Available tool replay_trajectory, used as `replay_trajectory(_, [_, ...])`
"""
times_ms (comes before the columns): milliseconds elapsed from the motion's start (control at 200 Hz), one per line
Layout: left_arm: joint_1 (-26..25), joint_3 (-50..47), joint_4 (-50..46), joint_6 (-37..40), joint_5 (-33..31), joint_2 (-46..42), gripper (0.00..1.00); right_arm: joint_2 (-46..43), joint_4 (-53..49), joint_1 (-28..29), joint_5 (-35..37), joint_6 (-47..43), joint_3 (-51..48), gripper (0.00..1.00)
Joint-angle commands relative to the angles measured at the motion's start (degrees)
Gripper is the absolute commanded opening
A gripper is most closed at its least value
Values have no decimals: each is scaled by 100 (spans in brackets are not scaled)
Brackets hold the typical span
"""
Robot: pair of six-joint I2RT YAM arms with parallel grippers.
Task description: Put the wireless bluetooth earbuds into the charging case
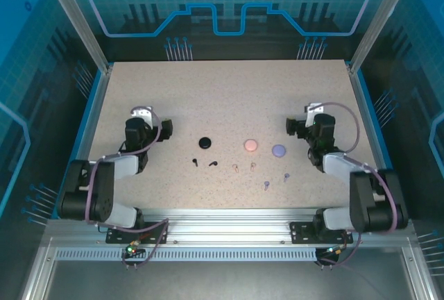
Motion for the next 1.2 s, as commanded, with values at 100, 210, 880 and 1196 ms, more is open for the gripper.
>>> replay_trajectory(100, [-12, 875, -2261, -1426, -400, -1149, 99, -101, -3801, -319, 369, 1869, 1778, 100])
replay_trajectory(210, [-96, 1360, -3312, -2278, 30, -1401, 99, 309, -4935, -262, -375, 1706, 2450, 100])
replay_trajectory(880, [-3066, 1902, -3784, -3993, -394, -754, 99, 1861, -6509, 1468, -595, 3343, 2702, 85])
replay_trajectory(1196, [-3370, 2227, -3605, -4175, -201, 18, 99, 2643, -6555, 1679, -439, 3628, 2915, 80])
